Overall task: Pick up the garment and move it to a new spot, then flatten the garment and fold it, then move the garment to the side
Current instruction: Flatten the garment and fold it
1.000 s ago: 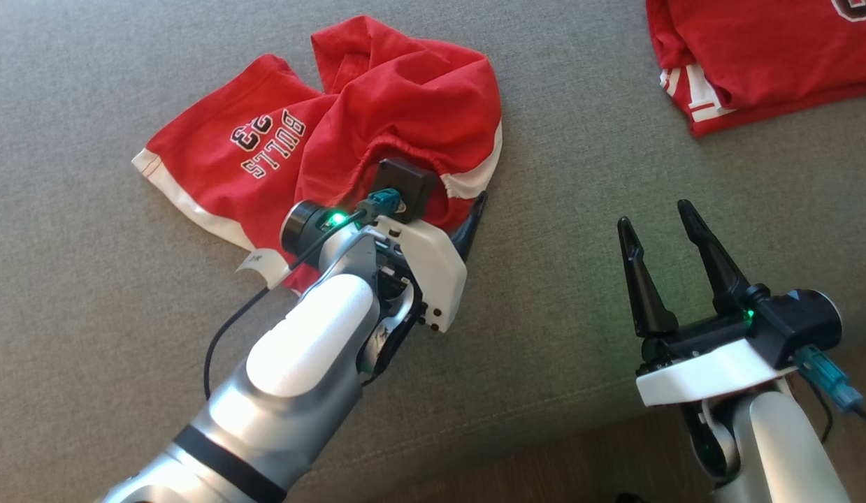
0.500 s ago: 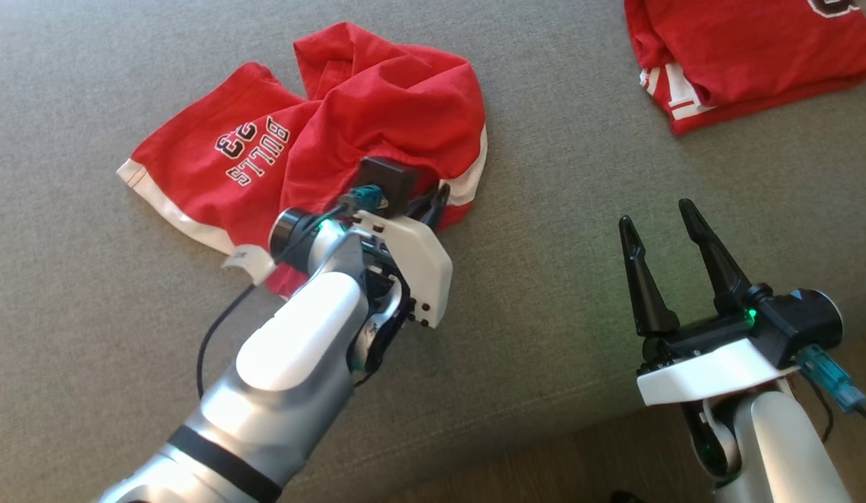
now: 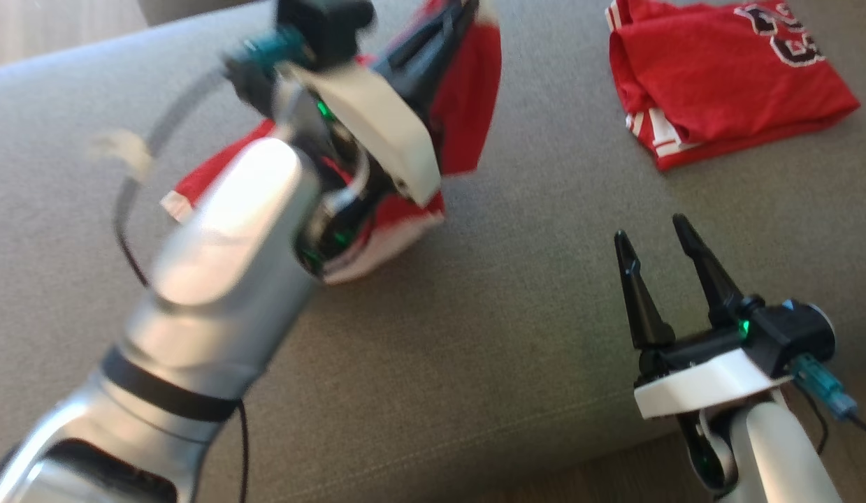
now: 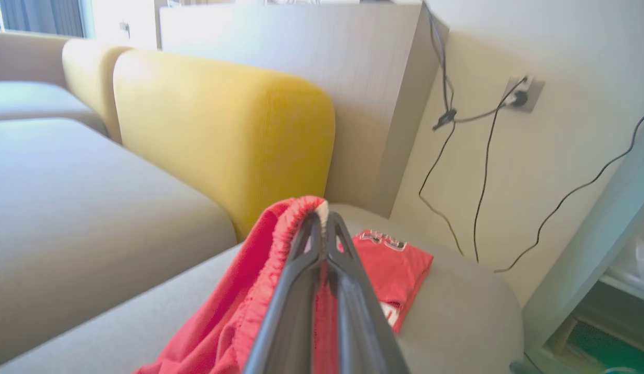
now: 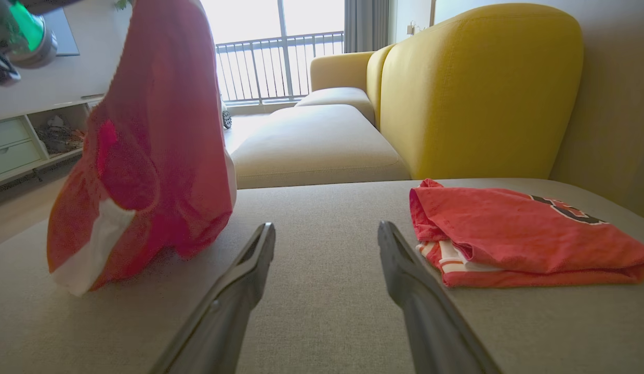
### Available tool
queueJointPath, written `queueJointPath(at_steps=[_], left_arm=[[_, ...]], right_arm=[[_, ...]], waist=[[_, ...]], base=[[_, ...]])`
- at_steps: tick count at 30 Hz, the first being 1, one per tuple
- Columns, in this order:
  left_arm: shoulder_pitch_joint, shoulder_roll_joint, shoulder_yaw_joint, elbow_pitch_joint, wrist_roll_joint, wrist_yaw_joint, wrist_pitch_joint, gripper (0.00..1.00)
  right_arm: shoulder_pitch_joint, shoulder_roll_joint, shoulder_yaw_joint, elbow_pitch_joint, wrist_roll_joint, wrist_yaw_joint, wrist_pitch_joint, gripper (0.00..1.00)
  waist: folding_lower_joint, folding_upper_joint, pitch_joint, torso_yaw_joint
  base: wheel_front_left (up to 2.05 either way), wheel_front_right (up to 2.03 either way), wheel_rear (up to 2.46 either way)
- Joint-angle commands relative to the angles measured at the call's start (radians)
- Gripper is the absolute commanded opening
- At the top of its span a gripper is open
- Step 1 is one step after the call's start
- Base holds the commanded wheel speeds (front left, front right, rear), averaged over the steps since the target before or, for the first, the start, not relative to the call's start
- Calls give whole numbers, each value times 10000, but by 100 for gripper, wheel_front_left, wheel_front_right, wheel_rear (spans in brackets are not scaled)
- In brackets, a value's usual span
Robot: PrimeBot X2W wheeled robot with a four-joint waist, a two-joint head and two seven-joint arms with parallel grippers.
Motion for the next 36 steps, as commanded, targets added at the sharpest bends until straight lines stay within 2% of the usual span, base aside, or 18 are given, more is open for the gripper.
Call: queueJointPath(at_steps=[1,5,8,11,14,18,21,25,29,32,36], left_arm=[[-582,344,523,-699,-176,-56,175,0],[-519,843,1053,-2108,-781,113,878,0],[358,1501,1582,-3192,-1496,446,1494,0],[1895,2545,2122,-4199,-2046,889,2005,0],[3895,3455,2729,-4891,-2498,1311,1962,0],[6381,4176,3070,-5001,-2874,1233,1421,0],[7616,4431,3174,-4623,-2759,1095,741,0],[8296,4401,3191,-4151,-2597,1051,118,0],[8506,4267,3168,-3337,-2319,924,-578,0],[8452,4101,3101,-2866,-2261,871,-797,0],[8283,4083,3006,-2317,-2093,756,-960,0]], right_arm=[[76,-70,206,-260,23,-4,-65,100],[219,-70,143,-237,11,-4,-65,100],[288,-70,106,-279,-21,-4,-65,100],[326,-70,4,-439,-124,-4,-65,100],[359,-70,-7,-510,-293,-4,-65,100],[362,-70,460,-70,-307,-4,-65,100],[134,-81,947,543,-258,-4,-65,100],[-316,-241,1119,1188,153,-4,-65,100],[-1150,-464,1390,2358,824,-4,-37,100],[-1992,-598,1853,3360,1474,-4,480,100],[-3275,-889,2805,4243,2705,-4,1784,100]], waist=[[0,0,-349,150],[0,0,-691,324],[0,0,-744,470],[0,0,-627,698],[0,0,-451,1022],[0,0,-249,1522],[0,0,-115,1846],[0,0,-58,2167],[0,0,2,2495],[0,0,67,2638],[0,0,186,2737]], base=[[0,0,0],[0,0,0],[0,0,0],[0,0,0],[0,0,0],[0,0,0],[0,0,0],[0,0,0],[0,0,0],[0,0,0],[0,0,0]])
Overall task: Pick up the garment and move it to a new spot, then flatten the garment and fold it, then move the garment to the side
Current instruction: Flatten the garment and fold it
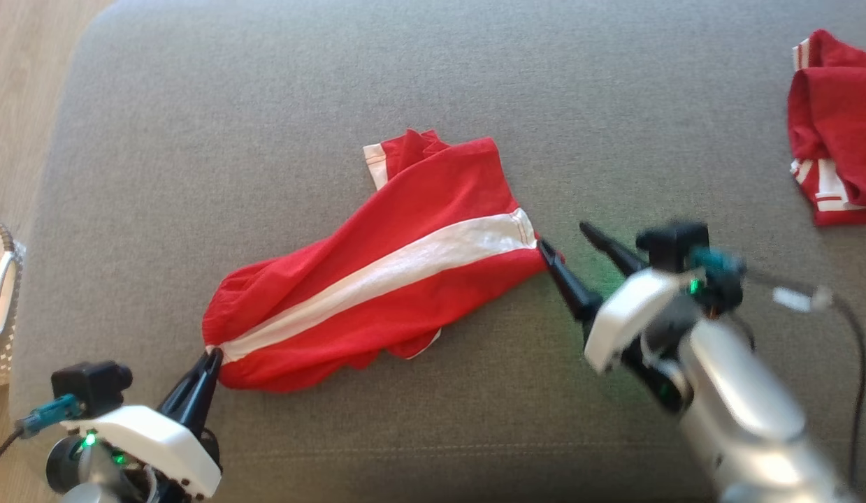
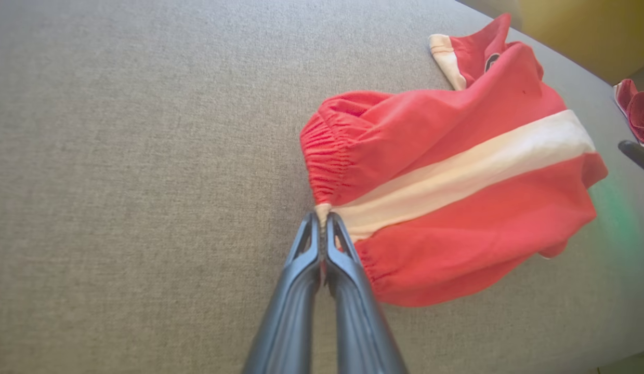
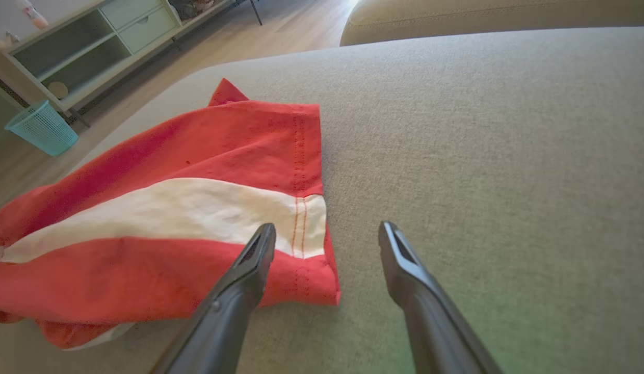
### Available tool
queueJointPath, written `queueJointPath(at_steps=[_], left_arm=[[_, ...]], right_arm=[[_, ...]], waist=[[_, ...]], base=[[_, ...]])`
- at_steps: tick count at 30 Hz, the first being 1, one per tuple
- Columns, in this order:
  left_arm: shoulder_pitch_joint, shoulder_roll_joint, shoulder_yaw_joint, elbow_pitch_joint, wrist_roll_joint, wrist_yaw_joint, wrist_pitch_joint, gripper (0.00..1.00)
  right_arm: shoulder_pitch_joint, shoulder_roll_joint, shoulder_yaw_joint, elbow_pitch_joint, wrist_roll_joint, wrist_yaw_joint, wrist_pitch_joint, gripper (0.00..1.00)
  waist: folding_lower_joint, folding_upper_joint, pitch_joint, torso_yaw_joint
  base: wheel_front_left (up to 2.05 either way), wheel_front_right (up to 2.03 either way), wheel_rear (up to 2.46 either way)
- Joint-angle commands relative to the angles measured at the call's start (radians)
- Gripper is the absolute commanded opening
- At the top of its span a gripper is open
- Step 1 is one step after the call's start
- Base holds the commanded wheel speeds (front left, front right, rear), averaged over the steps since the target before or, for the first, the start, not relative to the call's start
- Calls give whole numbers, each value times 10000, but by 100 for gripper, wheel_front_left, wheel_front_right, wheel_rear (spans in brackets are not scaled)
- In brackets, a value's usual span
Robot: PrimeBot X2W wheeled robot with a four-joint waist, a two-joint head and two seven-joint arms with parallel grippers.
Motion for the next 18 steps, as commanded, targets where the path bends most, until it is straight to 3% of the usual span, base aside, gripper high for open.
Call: queueJointPath(at_steps=[1,9,16,17,18], left_arm=[[-556,232,328,-67,149,-72,-133,0],[-1145,-188,-179,541,412,-337,-184,0],[-1620,-500,-482,897,584,-508,-256,0],[-1662,-534,-498,944,589,-523,-279,0],[-1695,-559,-514,989,598,-536,-303,0]], right_arm=[[-714,-271,477,-89,360,-4,441,100],[-2838,-1271,2541,930,2021,-4,2385,100],[-3243,-1596,4054,1786,2645,-4,2818,100],[-3263,-1606,4261,1847,2746,-4,2821,98],[-3293,-1631,4453,1895,2812,-4,2773,80]], waist=[[0,0,65,54],[0,0,336,416],[0,0,506,774],[0,0,511,803],[0,0,511,825]], base=[[0,0,0],[0,0,0],[0,0,0],[0,0,0],[0,0,0]])
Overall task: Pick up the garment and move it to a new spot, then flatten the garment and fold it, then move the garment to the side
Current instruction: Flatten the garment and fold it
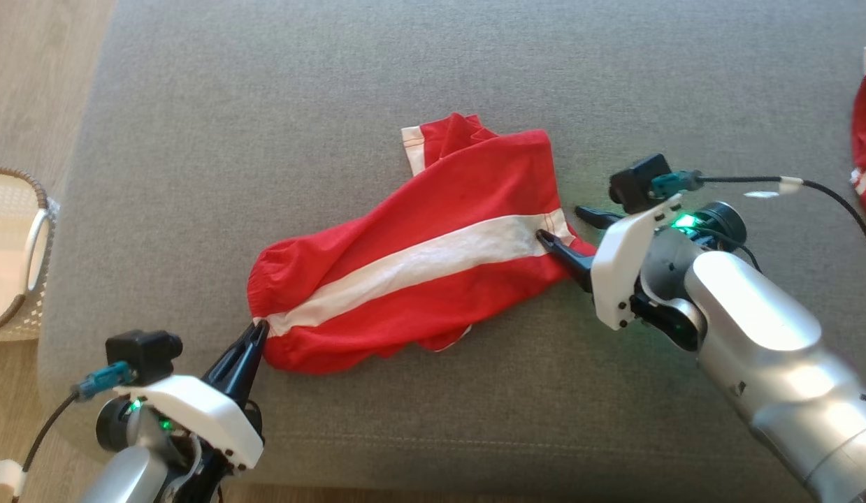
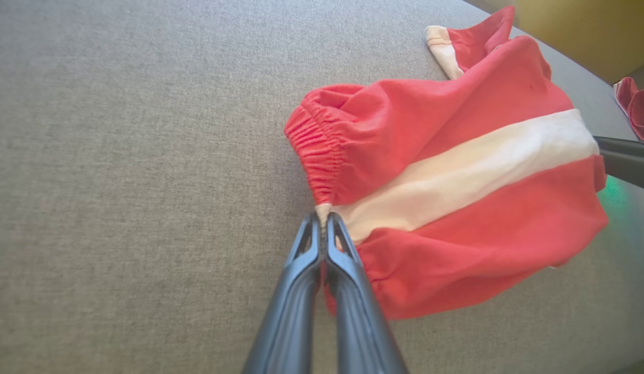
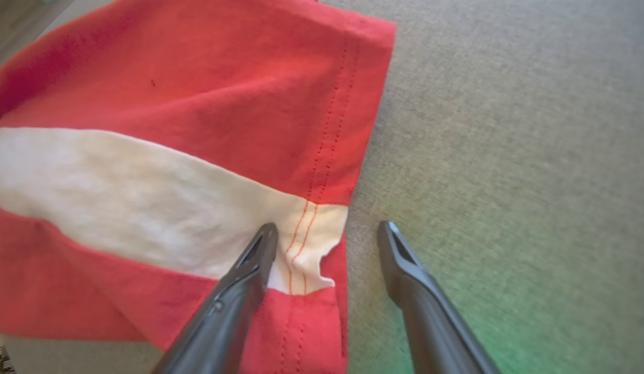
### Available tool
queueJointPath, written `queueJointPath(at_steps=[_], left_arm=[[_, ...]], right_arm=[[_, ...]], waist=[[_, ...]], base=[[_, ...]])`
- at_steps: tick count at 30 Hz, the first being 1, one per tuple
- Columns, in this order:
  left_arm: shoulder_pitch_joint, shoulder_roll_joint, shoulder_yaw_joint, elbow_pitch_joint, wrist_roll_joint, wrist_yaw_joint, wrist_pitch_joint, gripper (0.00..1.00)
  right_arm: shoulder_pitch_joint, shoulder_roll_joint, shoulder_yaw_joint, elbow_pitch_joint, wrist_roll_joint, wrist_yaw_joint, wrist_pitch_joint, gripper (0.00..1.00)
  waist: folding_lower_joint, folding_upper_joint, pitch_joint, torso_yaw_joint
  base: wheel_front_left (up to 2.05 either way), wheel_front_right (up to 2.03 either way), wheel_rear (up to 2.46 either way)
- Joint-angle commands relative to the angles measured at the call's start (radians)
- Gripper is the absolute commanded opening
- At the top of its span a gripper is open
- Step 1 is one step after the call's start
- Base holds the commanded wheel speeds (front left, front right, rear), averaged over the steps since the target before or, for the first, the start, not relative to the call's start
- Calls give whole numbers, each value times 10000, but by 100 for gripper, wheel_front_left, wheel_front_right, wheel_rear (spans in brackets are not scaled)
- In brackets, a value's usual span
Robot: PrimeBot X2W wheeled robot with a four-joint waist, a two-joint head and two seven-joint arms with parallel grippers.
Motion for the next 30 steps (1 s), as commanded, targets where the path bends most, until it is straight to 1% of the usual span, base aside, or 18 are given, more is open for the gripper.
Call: queueJointPath(at_steps=[1,2,3,6,10,11,17,20,22,25,30], left_arm=[[-414,201,341,-108,69,-38,-128,0],[-426,183,335,-68,72,-46,-163,0],[-429,168,334,-38,78,-54,-212,0],[-412,168,350,-69,162,-66,-460,0],[-383,261,449,-373,392,30,-912,0],[-383,261,449,-373,392,30,-912,0],[-822,428,682,-1153,973,215,-1573,0],[-1372,575,754,-1506,1390,208,-1725,0],[-1886,668,818,-1726,1597,131,-1774,0],[-2881,819,895,-2008,1773,-132,-1710,0],[-4869,965,843,-2041,1809,-668,-1117,0]], right_arm=[[80,35,421,-8,126,-4,-21,51],[50,4,574,41,162,-4,-115,27],[10,-41,714,76,165,-4,-275,0],[-67,-213,903,199,197,-4,-972,0],[-82,-424,772,358,273,-4,-1974,0],[-82,-424,772,358,273,-4,-1974,0],[-283,-821,224,241,397,-4,-3143,0],[-556,-1014,-279,53,435,-4,-3699,0],[-769,-1122,-693,-138,415,-4,-4010,0],[-1092,-1245,-1472,-510,376,-4,-4303,0],[-1565,-1175,-2850,-990,76,-4,-4440,0]], waist=[[0,0,-4,41],[0,0,-20,49],[0,0,-43,52],[0,0,-207,-12],[0,0,-510,-314],[0,0,-510,-314],[0,0,-892,-1241],[0,0,-1045,-1792],[0,0,-1170,-2124],[0,0,-1357,-2503],[0,0,-1649,-2893]], base=[[0,0,0],[0,0,0],[0,0,0],[0,0,0],[0,0,0],[0,0,0],[0,0,0],[0,0,0],[0,0,0],[0,0,0],[0,0,0]])
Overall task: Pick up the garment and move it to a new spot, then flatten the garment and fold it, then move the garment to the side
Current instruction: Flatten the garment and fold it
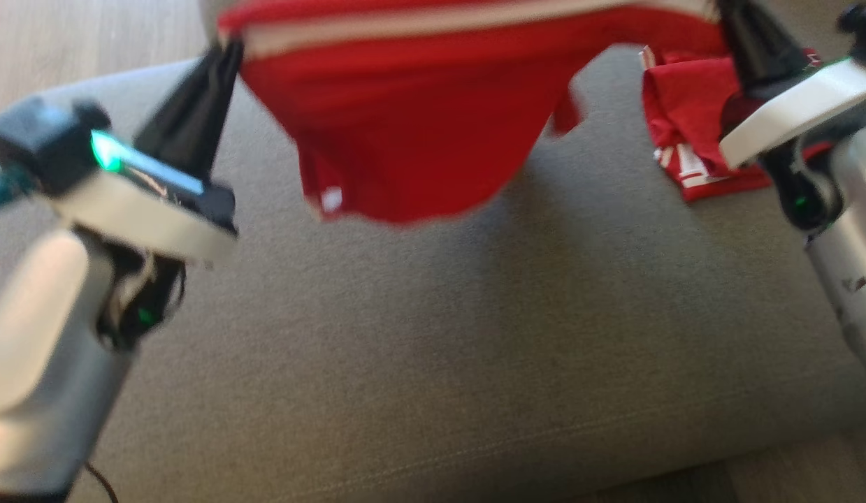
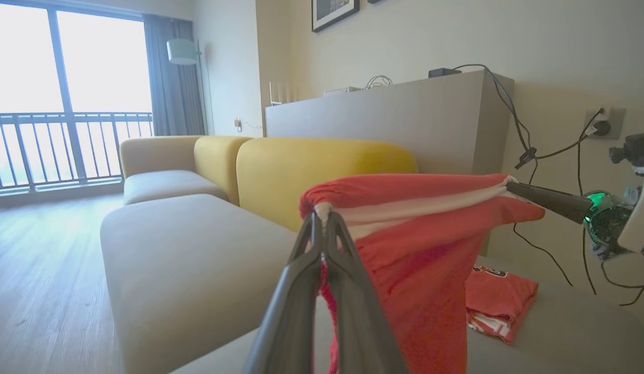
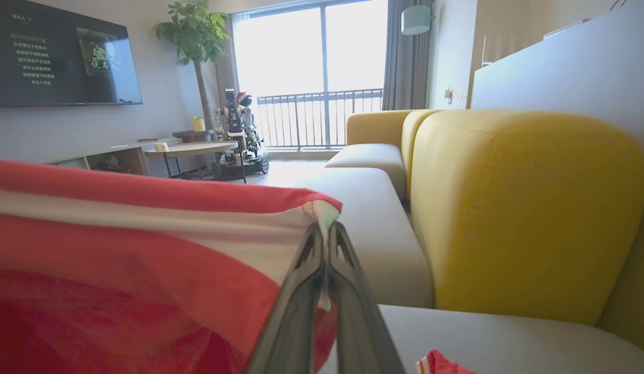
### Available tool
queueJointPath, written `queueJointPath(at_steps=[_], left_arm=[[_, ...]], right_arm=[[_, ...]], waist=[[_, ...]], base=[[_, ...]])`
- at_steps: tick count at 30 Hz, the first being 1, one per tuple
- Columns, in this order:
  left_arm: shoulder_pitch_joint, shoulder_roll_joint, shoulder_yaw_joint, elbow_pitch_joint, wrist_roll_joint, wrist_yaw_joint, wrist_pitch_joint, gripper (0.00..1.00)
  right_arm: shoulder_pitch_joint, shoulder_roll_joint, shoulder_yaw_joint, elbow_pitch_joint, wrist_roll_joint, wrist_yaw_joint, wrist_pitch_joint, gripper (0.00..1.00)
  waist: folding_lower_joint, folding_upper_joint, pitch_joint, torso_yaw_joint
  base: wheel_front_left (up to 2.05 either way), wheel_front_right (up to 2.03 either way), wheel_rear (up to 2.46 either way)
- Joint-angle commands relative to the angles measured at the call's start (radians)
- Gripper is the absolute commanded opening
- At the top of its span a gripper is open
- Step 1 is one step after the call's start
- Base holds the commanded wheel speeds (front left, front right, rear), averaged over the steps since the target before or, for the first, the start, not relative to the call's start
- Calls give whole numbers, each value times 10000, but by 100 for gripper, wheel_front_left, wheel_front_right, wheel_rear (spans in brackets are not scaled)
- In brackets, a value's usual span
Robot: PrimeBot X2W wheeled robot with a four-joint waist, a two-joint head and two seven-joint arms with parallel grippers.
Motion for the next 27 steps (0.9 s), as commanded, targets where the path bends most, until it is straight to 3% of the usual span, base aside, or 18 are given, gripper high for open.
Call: queueJointPath(at_steps=[1,5,8,11,17,18,20,27], left_arm=[[-1135,448,465,-189,57,-133,142,0],[-2133,489,135,11,362,-347,157,0],[-1874,501,-168,114,313,-425,51,0],[-822,630,-338,348,237,-341,-185,0],[1823,589,-232,1241,411,354,-863,0],[2116,489,-195,1363,467,415,-901,0],[2552,297,-88,1520,664,510,-936,0],[3169,-337,829,1490,1307,423,-947,0]], right_arm=[[-310,-27,-328,-324,-221,-4,-113,0],[-361,117,-803,-623,-685,-4,-124,0],[152,259,-747,-849,-959,-4,-24,0],[1028,444,-514,-1043,-1025,-4,286,0],[3116,1148,-36,-711,-1641,-4,275,0],[3410,1344,-84,-562,-1759,-4,228,20],[3982,1736,-250,-279,-1954,-4,156,100],[5524,2173,-933,-681,-2010,-4,-13,100]], waist=[[0,0,-277,-268],[0,0,-386,-378],[0,0,-283,-423],[0,0,-13,-413],[0,0,472,-201],[0,0,524,-131],[0,0,621,40],[0,0,818,573]], base=[[0,0,0],[0,0,0],[0,0,0],[0,0,0],[0,0,0],[0,0,0],[0,0,0],[0,0,0]])
